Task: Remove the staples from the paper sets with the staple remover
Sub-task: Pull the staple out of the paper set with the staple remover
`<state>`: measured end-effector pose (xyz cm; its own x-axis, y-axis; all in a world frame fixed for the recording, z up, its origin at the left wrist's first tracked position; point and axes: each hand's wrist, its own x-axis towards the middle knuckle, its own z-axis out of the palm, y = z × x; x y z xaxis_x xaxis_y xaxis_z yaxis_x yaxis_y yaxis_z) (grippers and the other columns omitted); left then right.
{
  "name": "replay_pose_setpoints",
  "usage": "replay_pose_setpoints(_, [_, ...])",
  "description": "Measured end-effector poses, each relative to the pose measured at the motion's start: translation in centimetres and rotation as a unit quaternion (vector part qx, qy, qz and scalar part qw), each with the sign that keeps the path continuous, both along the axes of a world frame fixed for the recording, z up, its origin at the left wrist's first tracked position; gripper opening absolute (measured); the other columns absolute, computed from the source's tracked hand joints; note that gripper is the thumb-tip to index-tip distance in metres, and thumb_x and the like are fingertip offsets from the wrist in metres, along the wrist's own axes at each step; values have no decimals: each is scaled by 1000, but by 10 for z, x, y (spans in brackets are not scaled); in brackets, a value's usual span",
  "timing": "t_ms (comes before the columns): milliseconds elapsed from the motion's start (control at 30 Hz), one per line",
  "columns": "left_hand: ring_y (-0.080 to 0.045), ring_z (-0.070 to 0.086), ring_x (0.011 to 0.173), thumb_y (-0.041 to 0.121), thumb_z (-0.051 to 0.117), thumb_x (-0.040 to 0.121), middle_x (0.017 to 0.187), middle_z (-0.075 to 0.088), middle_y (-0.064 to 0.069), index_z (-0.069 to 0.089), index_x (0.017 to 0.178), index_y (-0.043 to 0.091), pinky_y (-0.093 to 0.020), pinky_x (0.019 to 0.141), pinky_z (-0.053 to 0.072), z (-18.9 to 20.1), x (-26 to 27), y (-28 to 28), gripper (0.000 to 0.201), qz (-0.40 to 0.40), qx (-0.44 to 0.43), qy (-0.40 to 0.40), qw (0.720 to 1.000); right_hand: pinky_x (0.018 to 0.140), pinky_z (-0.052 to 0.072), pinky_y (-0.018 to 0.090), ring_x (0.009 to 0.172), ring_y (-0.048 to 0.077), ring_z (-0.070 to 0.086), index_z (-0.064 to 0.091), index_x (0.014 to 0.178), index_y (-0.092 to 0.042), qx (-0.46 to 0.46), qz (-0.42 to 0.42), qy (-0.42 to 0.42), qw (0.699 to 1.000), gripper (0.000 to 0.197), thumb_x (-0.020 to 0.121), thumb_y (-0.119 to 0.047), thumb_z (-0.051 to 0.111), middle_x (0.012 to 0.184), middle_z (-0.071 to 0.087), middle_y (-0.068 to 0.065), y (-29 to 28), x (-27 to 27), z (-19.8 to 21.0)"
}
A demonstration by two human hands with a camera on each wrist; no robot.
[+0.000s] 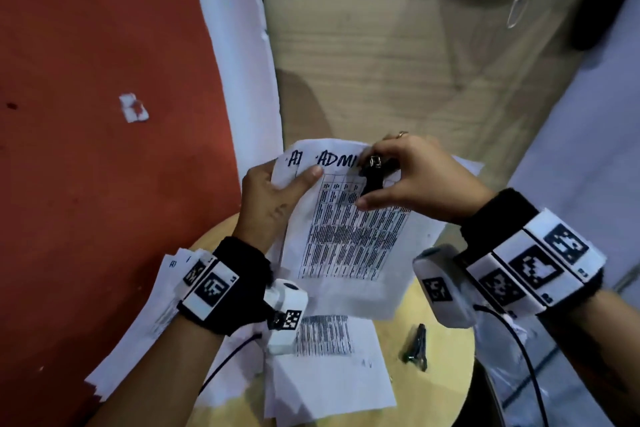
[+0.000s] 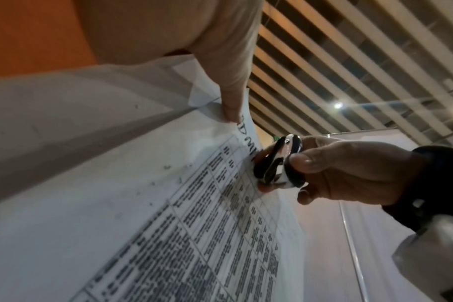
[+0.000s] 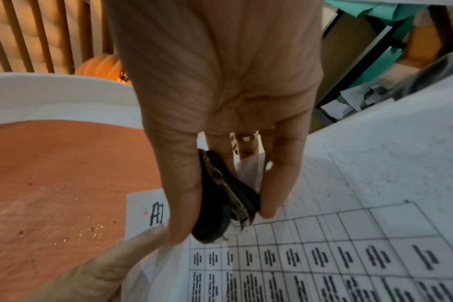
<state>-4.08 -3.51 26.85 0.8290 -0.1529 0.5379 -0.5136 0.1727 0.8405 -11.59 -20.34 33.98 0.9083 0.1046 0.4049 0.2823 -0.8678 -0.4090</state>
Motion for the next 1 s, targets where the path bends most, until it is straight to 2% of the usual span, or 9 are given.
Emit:
replay_pose_setpoints(200, [-10,70,77,16,73,80,80,75,9,72,82,21,-29,74,55,22,-14,8,5,29,0,-29,999,79,49,43,83,26,63,70,90,-6,5,8,-31,999,44,54,-25,88,92,64,11,3,-18,19])
replay_pose_setpoints(267, [-15,71,84,24,71,81,86,75,5,71,84,23,-37,79,56,25,-17,8,2,36,17,-41,998,80,48,41,83,25,63,70,89,-7,2,2,-52,999,44,54,-26,88,91,63,11,4,-21,20])
replay_pose_setpoints(367, [-23,70,90,35,65,80,92,74,-2,70,88,21,-50,85,54,29,-23,11,17,30,25,-43,998,82,48,29,84,21,61,71,90,-8,25,-6,-94,995,45,53,-26,89,96,61,8,6,-22,19])
replay_pose_setpoints(433, [-24,70,94,42,65,77,96,74,-4,70,95,17,-52,88,53,33,-27,13,31,20,21,-36,999,82,46,18,90,15,58,71,94,-10,64,13,-166,984,48,52,-26,89,105,58,8,12,-23,15])
replay_pose_setpoints(467, [-24,69,95,42,65,77,97,74,-4,70,97,15,-53,89,52,35,-28,14,34,16,19,-32,999,83,47,17,94,12,56,70,97,-10,76,35,-206,975,49,54,-27,87,108,57,7,17,-24,12])
replay_pose_setpoints(567, [-25,69,97,31,64,83,97,74,-4,70,98,17,-51,90,52,44,-35,15,21,10,24,-38,999,76,56,27,93,13,58,67,104,-3,78,109,-267,955,48,62,-22,81,106,56,6,34,-24,3])
replay_pose_setpoints(633, [-25,68,97,27,62,85,96,74,-4,70,95,21,-50,88,52,50,-41,15,14,9,28,-52,998,73,54,27,90,11,57,66,104,0,57,124,-293,946,44,64,-15,80,104,60,9,42,-22,0])
replay_pose_setpoints(833, [-22,69,91,29,64,81,93,74,-4,71,90,25,-51,86,53,58,-47,19,13,10,25,-60,998,69,55,30,90,12,56,66,104,1,61,134,-309,940,41,67,-12,77,105,61,10,47,-18,4])
replay_pose_setpoints(1000, [-22,66,79,35,69,75,87,74,-11,71,81,18,-56,78,53,56,-47,18,18,24,28,-48,998,65,57,36,86,14,58,67,102,0,52,128,-313,940,37,67,-11,75,103,63,9,46,-17,3])
